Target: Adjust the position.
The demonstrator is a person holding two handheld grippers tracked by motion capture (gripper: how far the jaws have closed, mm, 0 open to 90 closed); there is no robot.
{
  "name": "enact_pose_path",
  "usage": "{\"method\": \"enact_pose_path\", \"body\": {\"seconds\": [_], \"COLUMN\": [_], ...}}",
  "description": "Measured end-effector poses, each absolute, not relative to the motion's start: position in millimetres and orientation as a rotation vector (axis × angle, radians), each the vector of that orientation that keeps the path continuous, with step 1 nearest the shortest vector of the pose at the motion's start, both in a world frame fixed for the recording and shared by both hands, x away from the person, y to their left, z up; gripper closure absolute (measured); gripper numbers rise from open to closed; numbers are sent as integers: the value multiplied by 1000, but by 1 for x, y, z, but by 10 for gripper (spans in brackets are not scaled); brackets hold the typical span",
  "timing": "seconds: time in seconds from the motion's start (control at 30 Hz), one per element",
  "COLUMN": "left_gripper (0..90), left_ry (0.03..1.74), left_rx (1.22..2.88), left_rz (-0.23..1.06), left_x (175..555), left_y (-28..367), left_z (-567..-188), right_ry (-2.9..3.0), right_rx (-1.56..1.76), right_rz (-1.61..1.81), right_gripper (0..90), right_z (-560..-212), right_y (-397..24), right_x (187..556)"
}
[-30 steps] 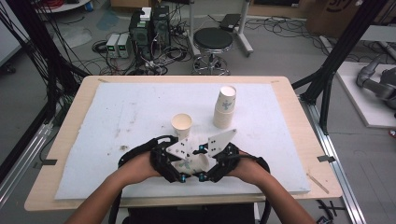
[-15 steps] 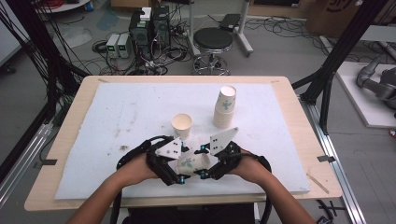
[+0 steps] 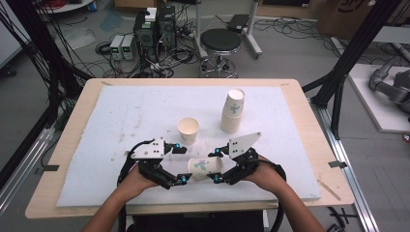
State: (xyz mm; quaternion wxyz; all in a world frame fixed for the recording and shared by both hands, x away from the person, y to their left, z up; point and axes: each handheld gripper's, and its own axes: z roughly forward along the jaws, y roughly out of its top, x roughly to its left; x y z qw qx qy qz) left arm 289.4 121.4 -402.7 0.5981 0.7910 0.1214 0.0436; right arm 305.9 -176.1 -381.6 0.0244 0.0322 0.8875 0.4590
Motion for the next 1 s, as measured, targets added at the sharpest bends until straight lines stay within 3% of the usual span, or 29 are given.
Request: {"method": "enact_pose_path", "body": {"seconds": [1.0], "left_gripper": [143], "left_ry": [304], "left_rx": [1657], "left_rz": [28], "left_x": [285], "left_y": [118], "left_z": [-415], "right_ry": [2561], "right_rx": [152], "right_rz": [1734], "right_gripper": [359], "right_z": [-387], "right_y": [-197], "right_x": [295]}}
